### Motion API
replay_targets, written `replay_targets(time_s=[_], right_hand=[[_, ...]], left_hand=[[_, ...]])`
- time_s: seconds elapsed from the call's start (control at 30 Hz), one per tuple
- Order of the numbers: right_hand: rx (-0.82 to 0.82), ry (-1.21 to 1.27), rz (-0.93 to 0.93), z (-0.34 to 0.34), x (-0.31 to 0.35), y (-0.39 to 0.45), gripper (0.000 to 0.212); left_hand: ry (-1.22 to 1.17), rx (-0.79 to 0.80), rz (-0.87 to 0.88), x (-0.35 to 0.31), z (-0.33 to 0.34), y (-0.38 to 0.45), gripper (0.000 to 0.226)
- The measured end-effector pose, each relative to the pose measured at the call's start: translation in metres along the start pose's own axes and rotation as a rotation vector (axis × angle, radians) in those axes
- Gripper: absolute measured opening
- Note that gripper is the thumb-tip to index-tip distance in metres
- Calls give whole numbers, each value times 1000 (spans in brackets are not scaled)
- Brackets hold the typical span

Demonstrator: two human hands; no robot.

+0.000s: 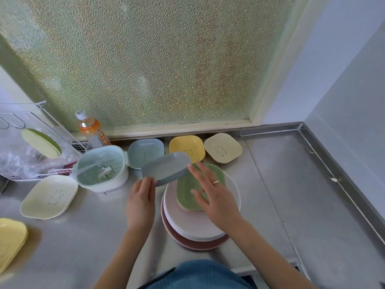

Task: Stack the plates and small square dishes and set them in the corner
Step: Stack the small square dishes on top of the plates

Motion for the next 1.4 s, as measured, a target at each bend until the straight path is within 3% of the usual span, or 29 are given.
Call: replay_targets(time_s=[0.17,0.27,0.4,0.6,0.77,0.9,1.1,1.27,1.4], right_hand=[[-178,-108,-36,-24,-10,-1,33],[-171,-119,-22,-21,-28,-13,18],[-138,-147,0,-13,-40,-27,17],[-45,-155,-5,3,-42,-39,16],[20,-207,38,13,-52,-43,25],[68,-211,44,18,-55,-40,30],[55,-164,50,14,-55,-39,30],[-163,-43,178,-33,-85,-19,33],[-97,-105,364,-42,-135,14,32]], left_hand=[[-44,160,227,-40,33,-12,11],[4,176,317,-46,43,-18,19],[159,160,464,-50,46,-28,35],[111,275,269,-37,50,-29,32],[66,469,25,-17,68,-32,66],[44,603,-68,-11,83,-41,54],[14,575,-110,-11,82,-35,49],[-114,557,-152,1,83,-39,51],[-180,521,-234,4,86,-32,49]])
Point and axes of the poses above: each hand's wrist, its own y-axis towards the middle knuckle, its own z-axis out of the palm, x = y × z, the point moved 10 cm from there along y, towards the middle knuckle, and after that the axes turned 5 degrees about z, right-handed, at the moved point
